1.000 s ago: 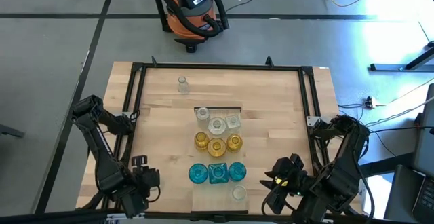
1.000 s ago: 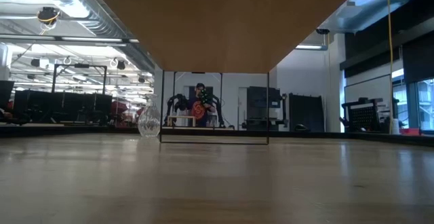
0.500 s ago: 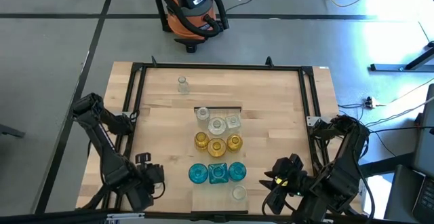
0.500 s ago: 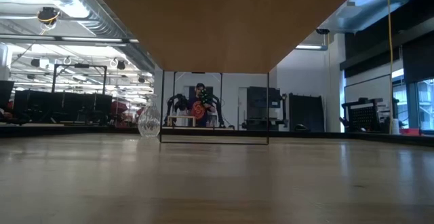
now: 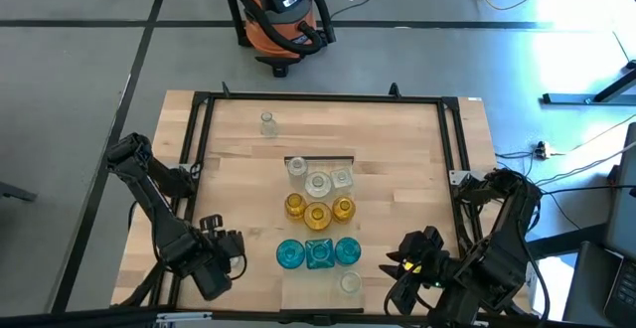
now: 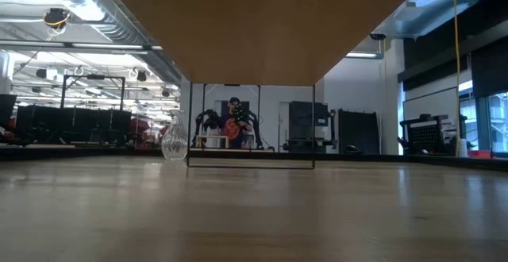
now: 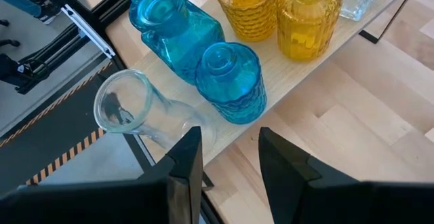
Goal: Sort vases onto shelf
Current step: Put the transparent vase on the shelf aligned with the other transparent vase
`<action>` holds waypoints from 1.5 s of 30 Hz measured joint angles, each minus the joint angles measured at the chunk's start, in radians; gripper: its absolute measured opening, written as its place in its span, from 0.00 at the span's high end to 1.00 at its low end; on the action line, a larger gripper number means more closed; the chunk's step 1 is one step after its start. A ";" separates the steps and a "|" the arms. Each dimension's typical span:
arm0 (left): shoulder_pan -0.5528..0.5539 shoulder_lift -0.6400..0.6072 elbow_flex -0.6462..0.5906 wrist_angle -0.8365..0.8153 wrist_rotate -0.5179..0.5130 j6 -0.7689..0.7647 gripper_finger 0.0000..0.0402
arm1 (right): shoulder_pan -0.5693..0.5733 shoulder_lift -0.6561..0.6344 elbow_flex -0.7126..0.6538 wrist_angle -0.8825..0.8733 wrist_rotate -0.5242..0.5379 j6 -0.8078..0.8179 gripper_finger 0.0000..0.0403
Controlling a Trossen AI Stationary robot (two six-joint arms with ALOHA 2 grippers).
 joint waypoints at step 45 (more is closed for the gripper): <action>0.185 0.013 -0.128 0.081 0.150 0.118 0.99 | 0.000 0.000 0.000 -0.001 0.000 -0.002 0.73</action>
